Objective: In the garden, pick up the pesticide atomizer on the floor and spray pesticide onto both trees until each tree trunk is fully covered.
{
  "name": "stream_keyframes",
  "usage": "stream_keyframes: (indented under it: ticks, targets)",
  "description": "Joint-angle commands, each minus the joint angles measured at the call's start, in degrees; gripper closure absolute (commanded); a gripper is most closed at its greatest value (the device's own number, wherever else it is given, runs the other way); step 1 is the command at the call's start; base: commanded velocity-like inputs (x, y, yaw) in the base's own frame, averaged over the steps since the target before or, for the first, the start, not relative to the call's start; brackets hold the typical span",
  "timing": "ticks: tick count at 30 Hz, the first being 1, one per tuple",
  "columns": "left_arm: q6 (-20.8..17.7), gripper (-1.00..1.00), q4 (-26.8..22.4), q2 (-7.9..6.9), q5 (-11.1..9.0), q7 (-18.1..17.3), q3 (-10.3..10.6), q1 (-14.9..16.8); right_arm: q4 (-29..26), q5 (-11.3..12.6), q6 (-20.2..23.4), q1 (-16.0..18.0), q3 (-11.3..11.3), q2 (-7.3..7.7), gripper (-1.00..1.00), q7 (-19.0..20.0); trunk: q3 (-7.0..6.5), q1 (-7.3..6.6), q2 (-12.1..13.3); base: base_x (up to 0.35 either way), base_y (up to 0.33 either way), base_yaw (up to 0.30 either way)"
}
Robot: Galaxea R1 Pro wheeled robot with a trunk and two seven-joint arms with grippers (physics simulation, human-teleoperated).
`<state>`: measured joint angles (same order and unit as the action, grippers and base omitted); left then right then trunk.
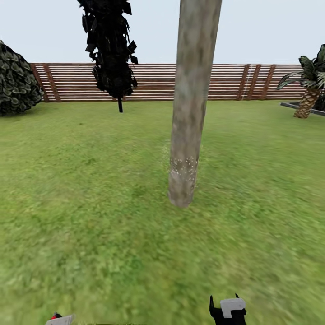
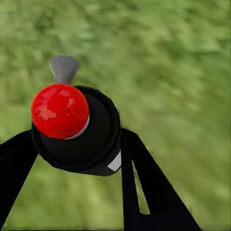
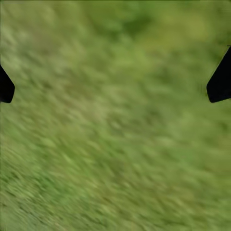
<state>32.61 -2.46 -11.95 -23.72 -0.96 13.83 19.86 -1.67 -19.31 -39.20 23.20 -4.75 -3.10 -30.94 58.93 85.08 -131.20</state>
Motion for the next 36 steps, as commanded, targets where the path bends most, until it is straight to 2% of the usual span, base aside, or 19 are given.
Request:
stream_keyframes:
  ticks: [1,21,36]
  targets:
    - [0.0,1.0,0.0,0.0,-0.02,-0.01,-0.03,0.02,0.0,-0.01,0.0,0.0,0.0,0.0,-1.0,0.0,0.0,0.0,0.0,0.0,0.0,0.281]
    - [0.07,1.0,0.04,0.0,-0.02,0.0,-0.04,0.0,0.0,0.0,0.0,0.0,-0.01,0.0,-1.0,0.0,0.0,0.0,0.0,-0.001,0.001,0.281]
    - [0.09,1.0,0.09,0.0,-0.08,0.15,-0.11,0.01,0.0,-0.03,0.0,0.0,-0.02,-0.02,-1.0,0.0,0.12,0.0,0.0,-0.081,0.27,0.281]
